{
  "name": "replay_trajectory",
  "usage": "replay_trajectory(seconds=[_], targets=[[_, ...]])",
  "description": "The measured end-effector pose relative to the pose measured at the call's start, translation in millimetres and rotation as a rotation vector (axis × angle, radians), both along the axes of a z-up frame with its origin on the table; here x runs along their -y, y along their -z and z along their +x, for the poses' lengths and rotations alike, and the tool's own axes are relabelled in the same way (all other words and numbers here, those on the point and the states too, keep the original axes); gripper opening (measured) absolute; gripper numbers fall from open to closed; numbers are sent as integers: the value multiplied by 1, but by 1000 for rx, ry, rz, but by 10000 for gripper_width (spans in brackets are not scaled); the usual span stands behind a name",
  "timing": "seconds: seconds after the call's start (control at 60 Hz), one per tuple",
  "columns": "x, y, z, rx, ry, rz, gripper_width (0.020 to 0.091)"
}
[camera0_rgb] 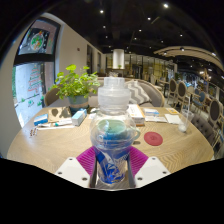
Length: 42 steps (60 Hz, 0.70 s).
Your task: Pour water
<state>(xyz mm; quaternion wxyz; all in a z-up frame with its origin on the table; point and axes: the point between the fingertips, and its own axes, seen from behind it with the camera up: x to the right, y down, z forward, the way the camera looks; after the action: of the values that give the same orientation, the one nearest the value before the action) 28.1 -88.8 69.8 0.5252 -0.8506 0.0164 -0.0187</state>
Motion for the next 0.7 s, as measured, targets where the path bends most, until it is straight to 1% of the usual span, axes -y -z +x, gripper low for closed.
replay_trajectory(seconds=[0.033,0.167,0.283,0.383,0.483,0.567,0.583,0.633,0.65,0.7], targets=[[0,1,-2,12,0,-6,410],[-1,-6,-13,46,-3,-21,322],[-8,-28,-40,17,-10,-11,322],[-22,-62,-72,-112,-29,27,323],[-46,-101,-111,-401,-44,64,321],[-65,-140,-145,-748,-34,73,321],[-74,-136,-147,-824,-31,78,321],[-86,-150,-156,-1077,-21,68,318],[-84,-161,-160,-1164,-13,57,318],[-97,-164,-162,-1386,10,38,319]])
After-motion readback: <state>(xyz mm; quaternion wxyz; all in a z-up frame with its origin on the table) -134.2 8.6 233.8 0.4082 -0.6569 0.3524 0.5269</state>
